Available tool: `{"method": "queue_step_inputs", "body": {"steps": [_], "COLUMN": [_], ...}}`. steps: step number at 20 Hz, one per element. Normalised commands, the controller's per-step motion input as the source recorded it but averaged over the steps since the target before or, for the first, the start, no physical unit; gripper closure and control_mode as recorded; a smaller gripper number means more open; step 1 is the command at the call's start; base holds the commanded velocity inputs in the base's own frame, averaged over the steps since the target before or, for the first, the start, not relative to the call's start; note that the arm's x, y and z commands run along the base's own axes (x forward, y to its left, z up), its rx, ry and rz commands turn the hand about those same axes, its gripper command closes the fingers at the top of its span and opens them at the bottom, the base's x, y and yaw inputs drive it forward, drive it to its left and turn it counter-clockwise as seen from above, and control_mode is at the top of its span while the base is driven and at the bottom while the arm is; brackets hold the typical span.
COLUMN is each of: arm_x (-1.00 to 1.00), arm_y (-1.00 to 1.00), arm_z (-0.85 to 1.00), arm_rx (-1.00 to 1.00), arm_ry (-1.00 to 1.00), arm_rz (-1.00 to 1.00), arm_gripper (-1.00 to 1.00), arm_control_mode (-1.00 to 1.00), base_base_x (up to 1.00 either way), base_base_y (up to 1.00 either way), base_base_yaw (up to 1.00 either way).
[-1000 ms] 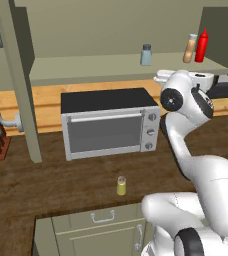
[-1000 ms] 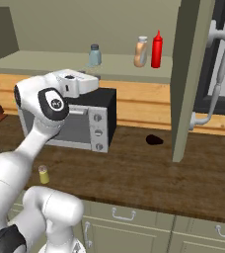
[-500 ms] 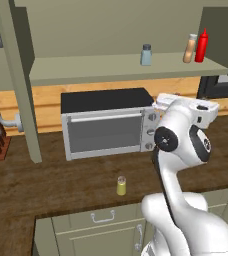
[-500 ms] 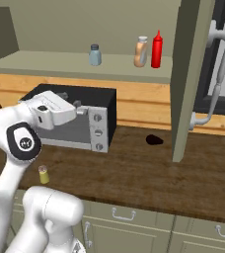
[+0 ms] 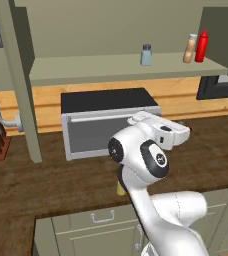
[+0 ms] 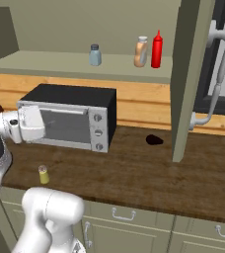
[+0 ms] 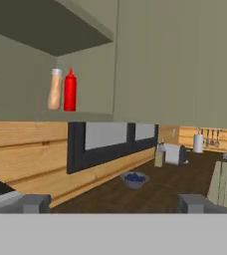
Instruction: Put the shaker and condiment bottle from the counter next to their counterparts in the cabinet.
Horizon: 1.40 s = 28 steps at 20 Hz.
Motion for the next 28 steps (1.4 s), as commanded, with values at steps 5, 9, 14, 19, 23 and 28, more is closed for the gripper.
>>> {"method": "queue_step_inputs", "body": {"steps": [5, 9, 14, 19, 23, 28], "arm_x": [-0.05, -0.12, -0.19, -0.05, 0.00, 0.01], "arm_y": [0.12, 0.26, 0.42, 0.67, 0.62, 0.43], "arm_z": [-1.00, -0.97, -0.63, -0.46, -0.39, -0.12], "arm_rx": [0.00, -0.02, 0.00, -0.01, 0.00, 0.00], "arm_ry": [-0.07, -0.04, -0.02, -0.01, 0.00, 0.00], "arm_rz": [-0.15, -0.12, -0.19, -0.22, -0.21, -0.15], "arm_gripper": [-1.00, -1.00, -1.00, -1.00, -1.00, -1.00], "arm_control_mode": [-1.00, -1.00, -1.00, -1.00, -1.00, -1.00], "base_base_x": [0.00, 0.00, 0.00, 0.00, 0.00, 0.00], "base_base_y": [0.00, 0.00, 0.00, 0.00, 0.00, 0.00], "base_base_yaw": [0.00, 0.00, 0.00, 0.00, 0.00, 0.00]}}
